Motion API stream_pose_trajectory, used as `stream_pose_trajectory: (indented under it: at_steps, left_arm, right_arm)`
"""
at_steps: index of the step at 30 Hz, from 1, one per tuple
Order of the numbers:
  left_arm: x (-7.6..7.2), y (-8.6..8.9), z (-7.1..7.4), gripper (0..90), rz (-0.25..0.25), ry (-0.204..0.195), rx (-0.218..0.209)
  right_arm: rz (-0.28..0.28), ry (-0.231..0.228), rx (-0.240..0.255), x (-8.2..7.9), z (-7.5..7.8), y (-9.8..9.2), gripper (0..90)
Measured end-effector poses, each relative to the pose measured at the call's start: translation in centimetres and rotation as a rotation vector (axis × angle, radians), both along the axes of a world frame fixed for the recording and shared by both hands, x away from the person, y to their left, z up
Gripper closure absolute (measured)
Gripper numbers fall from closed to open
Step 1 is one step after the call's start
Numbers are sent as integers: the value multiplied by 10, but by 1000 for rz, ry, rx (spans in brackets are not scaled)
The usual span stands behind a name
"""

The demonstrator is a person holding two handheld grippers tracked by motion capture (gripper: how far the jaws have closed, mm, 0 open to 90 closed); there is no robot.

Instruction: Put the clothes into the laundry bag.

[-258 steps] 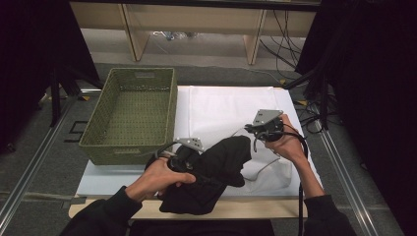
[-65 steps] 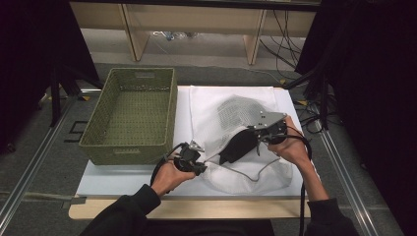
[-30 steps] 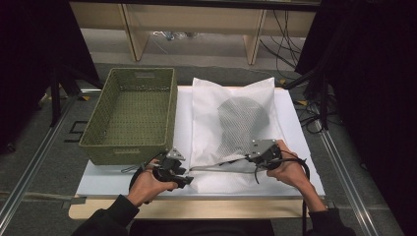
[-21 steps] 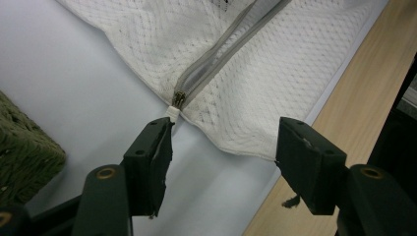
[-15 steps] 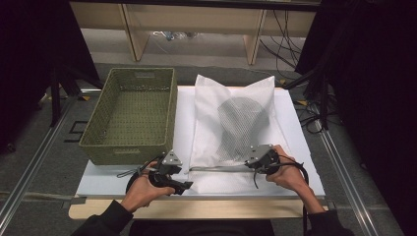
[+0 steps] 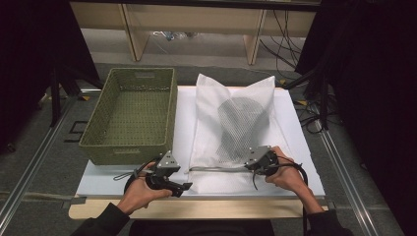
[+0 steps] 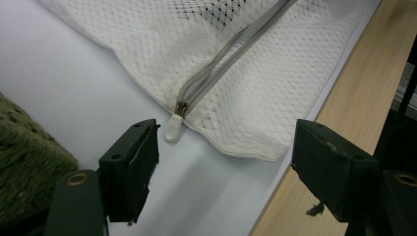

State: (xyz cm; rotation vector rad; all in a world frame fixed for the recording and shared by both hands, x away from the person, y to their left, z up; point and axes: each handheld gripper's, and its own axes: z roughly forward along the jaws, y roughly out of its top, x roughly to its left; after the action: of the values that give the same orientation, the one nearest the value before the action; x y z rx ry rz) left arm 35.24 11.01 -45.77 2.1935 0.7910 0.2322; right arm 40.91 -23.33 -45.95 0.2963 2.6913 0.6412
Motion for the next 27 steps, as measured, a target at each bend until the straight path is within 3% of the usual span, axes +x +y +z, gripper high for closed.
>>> stream_pose_trajectory:
  at_steps: [5, 8, 10, 13, 14, 15, 16, 17, 21, 24, 27]
  left_arm:
    - [0, 2, -2, 247, 14, -3, -11]
    - [0, 3, -2, 237, 22, 2, -12]
    - [0, 3, -2, 232, 27, -1, -15]
    - [1, 5, -1, 207, 45, 0, -14]
    - [1, 6, -1, 206, 54, -6, -8]
    - [2, 6, -1, 205, 50, -3, -14]
    - [1, 7, -1, 204, 58, -3, -19]
    - [2, 7, 0, 200, 63, -7, -13]
    - [2, 10, 1, 194, 70, -11, -24]
    - [1, 10, 1, 194, 83, -14, -30]
    - [2, 13, 3, 194, 93, -31, -42]
  right_arm:
    - [-2, -10, 6, 2, -1, -1, 889]
    - [-21, 8, 21, 2, -1, -2, 871]
    - [-16, -10, 12, 3, 1, -3, 837]
    - [-27, 3, 28, 2, 5, -3, 789]
    - [-38, -14, 59, 1, 5, -3, 775]
    - [-54, 21, 70, 0, 8, -3, 760]
    - [-27, -7, 69, 1, 9, -4, 745]
    - [-49, -2, 84, 0, 11, -4, 732]
    - [-35, -18, 120, -2, 16, -6, 690]
    - [-52, -15, 135, -3, 19, -7, 664]
    - [-89, -46, 196, -2, 25, -13, 608]
